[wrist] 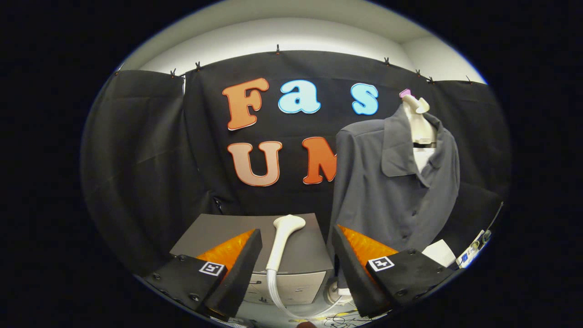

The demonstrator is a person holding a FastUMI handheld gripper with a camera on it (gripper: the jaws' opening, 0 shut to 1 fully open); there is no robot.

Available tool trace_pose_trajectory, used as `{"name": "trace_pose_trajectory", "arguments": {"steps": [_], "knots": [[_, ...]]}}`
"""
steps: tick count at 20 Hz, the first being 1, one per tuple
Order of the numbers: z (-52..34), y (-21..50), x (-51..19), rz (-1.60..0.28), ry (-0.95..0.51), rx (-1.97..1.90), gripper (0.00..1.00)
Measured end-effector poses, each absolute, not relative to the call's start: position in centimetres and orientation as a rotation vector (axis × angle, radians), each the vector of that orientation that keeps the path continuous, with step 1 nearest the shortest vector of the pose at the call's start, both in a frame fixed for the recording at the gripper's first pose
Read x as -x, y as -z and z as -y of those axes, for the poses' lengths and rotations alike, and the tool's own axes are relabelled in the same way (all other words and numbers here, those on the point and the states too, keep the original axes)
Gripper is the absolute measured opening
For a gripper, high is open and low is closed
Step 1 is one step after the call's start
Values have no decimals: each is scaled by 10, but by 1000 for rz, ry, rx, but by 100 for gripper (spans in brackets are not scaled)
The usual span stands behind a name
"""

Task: Iron the clothes twice with a garment steamer, once on the left side and once on the right side.

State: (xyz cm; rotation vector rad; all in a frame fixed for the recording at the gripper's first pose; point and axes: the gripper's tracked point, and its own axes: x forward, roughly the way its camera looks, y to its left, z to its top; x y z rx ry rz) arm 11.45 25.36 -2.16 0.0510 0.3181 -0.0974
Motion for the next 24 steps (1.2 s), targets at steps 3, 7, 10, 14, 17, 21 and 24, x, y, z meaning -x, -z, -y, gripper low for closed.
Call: {"name": "trace_pose_trajectory", "arguments": {"steps": [3,7,10,14,17,21,24], "knots": [[-269,51,-162,-409,87,-9,99],[-282,118,-208,-595,71,-12,99],[-276,168,-233,-740,90,-46,99],[-262,212,-269,-842,163,-65,99],[-267,234,-284,-892,178,-84,100],[-270,257,-296,-944,200,-87,93],[-265,268,-300,-970,232,-106,78]]}}
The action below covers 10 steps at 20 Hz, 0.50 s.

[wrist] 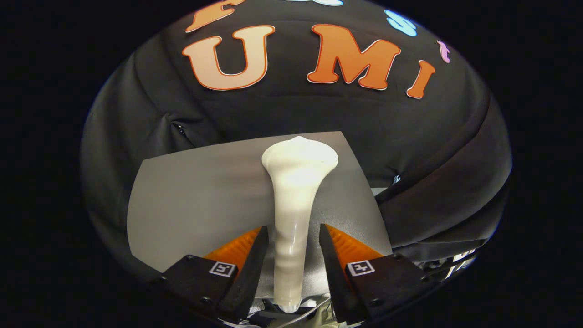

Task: Iron the clothes twice with a garment steamer, once on the left side and once on the right side.

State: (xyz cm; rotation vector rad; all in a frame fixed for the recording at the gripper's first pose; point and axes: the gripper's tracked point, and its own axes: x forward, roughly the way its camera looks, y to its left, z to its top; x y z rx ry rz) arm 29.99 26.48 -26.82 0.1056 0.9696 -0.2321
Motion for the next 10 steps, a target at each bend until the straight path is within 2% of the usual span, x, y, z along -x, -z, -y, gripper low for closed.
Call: {"name": "trace_pose_trajectory", "arguments": {"steps": [1,5,6,10], "knots": [[-264,272,-301,-979,239,-112,73],[-264,283,-304,-1008,261,-127,70],[-265,284,-304,-1012,264,-124,64],[-266,288,-302,-1027,297,-141,50]]}}
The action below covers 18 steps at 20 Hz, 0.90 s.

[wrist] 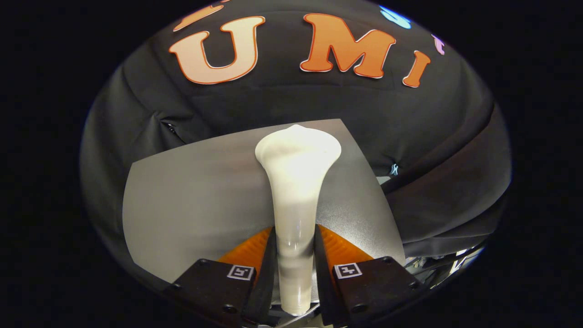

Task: Iron the clothes twice with a garment steamer, once on the left side and once on the right side.

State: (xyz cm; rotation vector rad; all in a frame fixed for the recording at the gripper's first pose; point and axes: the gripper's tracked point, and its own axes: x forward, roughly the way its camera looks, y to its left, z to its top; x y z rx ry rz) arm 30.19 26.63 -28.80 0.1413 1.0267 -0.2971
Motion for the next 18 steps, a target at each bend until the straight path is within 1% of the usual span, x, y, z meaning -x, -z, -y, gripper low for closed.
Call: {"name": "trace_pose_trajectory", "arguments": {"steps": [1,5,7,8,12,18], "knots": [[-267,288,-302,-1026,303,-146,50],[-265,286,-303,-1013,293,-128,44],[-264,284,-303,-989,290,-114,38],[-264,281,-300,-976,290,-111,33],[-267,265,-292,-918,266,-125,33],[-274,222,-263,-728,193,-87,32]]}}
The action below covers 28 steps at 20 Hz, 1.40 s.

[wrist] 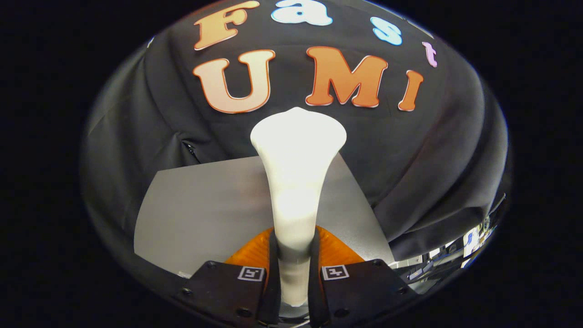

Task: Iron the clothes twice with a garment steamer, once on the left side and once on the right side.

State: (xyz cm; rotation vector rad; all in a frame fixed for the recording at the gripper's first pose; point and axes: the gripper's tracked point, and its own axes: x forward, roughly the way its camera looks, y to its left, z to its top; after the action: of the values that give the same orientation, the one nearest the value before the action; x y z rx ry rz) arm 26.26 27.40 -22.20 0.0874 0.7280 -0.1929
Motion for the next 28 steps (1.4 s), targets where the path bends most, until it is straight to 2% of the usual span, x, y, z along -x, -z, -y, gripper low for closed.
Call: {"name": "trace_pose_trajectory", "arguments": {"steps": [9,16,22,28], "knots": [[-269,111,-174,-419,128,-43,32],[-202,32,-103,-246,155,10,31],[-113,29,-91,-225,177,-11,31],[-30,45,-109,-219,120,2,31]]}}
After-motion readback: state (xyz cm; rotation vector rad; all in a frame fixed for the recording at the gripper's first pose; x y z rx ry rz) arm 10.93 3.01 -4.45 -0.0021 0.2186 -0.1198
